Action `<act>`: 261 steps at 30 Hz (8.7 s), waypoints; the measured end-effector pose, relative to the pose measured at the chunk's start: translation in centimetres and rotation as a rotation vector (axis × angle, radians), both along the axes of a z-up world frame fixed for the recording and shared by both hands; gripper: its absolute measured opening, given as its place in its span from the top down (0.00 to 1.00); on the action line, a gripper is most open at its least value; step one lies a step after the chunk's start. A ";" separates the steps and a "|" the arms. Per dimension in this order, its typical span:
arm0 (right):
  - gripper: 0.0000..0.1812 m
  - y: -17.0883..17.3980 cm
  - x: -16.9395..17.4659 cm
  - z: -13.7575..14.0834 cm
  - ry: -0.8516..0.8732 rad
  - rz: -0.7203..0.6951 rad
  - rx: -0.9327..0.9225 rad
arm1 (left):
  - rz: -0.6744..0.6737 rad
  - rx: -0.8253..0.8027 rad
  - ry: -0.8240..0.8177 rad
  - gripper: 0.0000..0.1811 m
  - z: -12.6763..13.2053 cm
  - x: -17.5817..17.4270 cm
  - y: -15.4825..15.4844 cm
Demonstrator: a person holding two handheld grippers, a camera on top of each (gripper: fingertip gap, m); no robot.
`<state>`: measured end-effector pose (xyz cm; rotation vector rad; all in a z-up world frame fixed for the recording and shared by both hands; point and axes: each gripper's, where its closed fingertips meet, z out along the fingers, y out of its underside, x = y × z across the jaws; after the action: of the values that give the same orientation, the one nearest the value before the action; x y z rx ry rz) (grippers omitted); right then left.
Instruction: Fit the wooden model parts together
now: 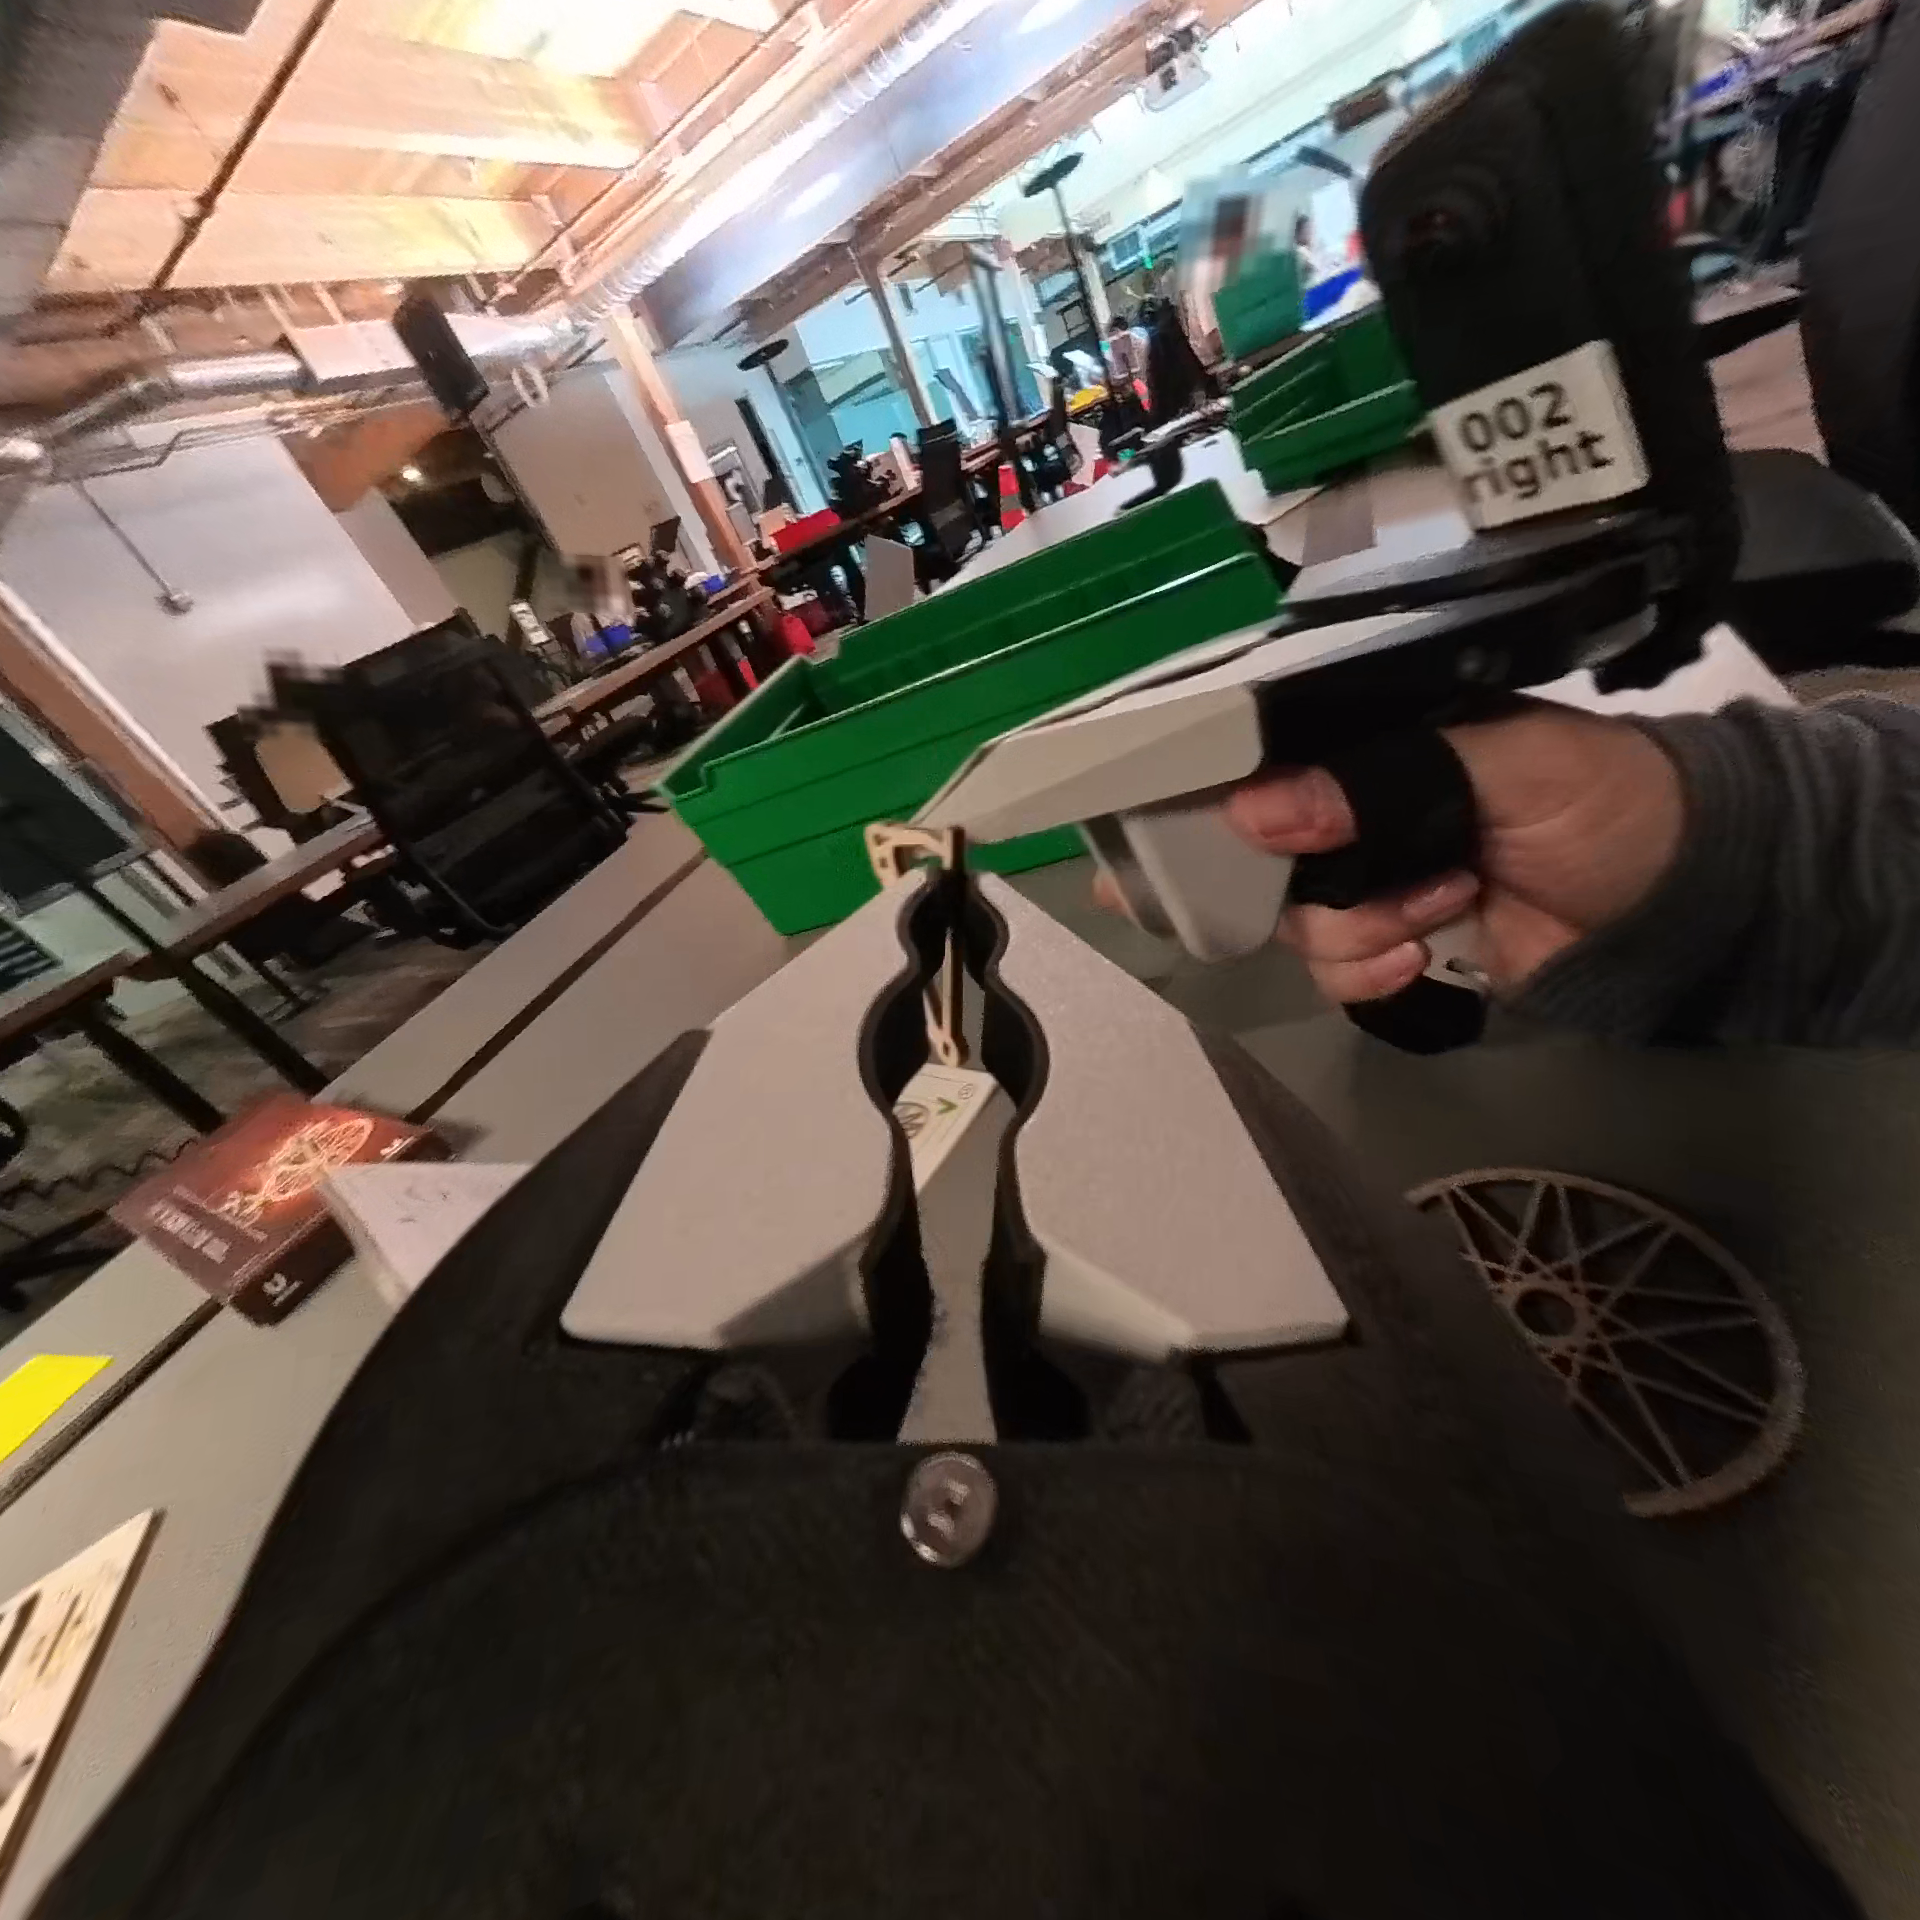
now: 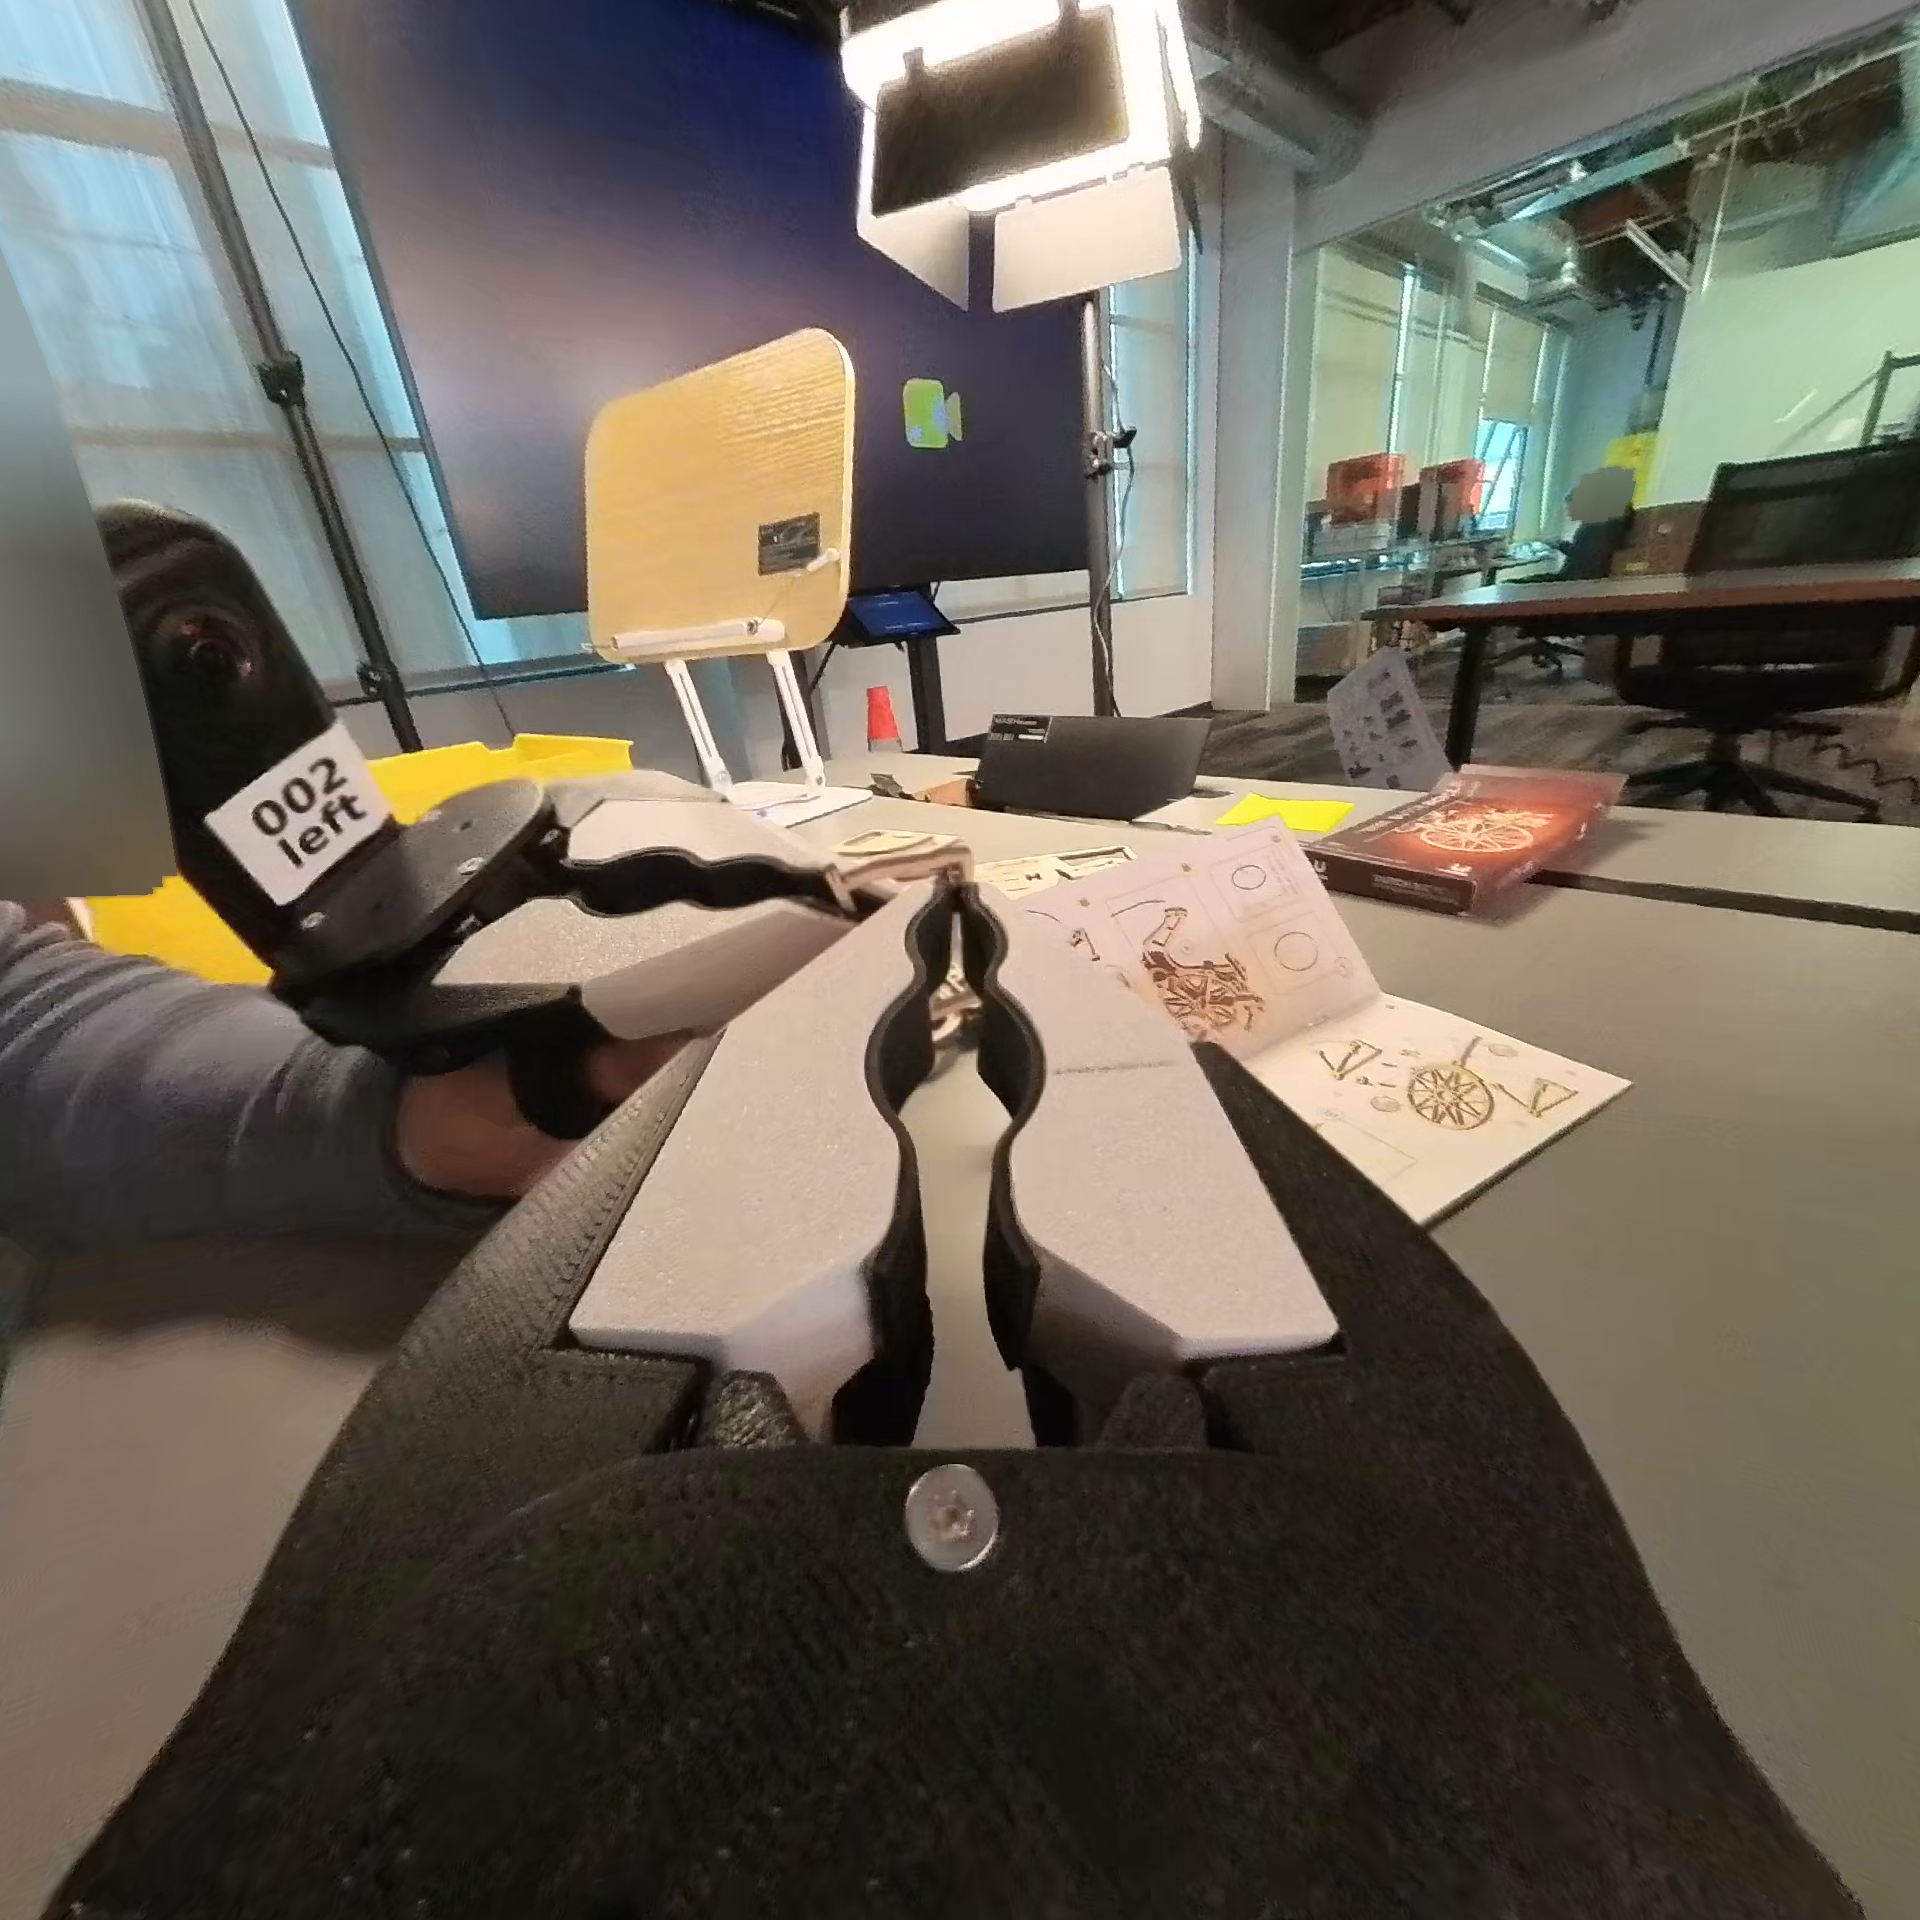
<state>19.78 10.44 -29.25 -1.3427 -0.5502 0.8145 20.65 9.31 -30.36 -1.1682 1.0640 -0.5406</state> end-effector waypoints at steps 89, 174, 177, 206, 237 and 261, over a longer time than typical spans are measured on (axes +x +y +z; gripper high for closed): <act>1.00 1.0 0.0 -2.4 -0.361 -0.187 0.067 | -0.051 -0.123 0.064 1.00 -1.8 -0.3 2.1; 0.98 -5.9 -3.9 2.9 -0.032 0.070 0.054 | -0.845 -0.563 -0.521 1.00 6.3 -4.8 -4.5; 1.00 -6.4 -3.5 2.7 -0.076 0.059 0.058 | -0.837 -0.563 -0.482 0.98 6.0 -4.5 -4.7; 1.00 -12.1 7.6 -7.0 -1.573 -0.367 0.881 | -0.741 -0.434 0.411 0.68 -5.7 5.2 -10.7; 0.83 -10.3 7.1 -11.0 -0.719 0.104 -0.452 | -0.736 -0.417 0.805 0.83 -10.6 6.4 -9.4; 0.91 -10.4 6.9 -11.7 -0.844 0.129 -0.397 | -0.769 -0.517 0.615 1.00 -8.3 6.2 -8.8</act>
<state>26.69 0.06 -40.93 -2.0384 -1.1817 0.4337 26.83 0.48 -38.70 -1.3929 2.0148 -1.1443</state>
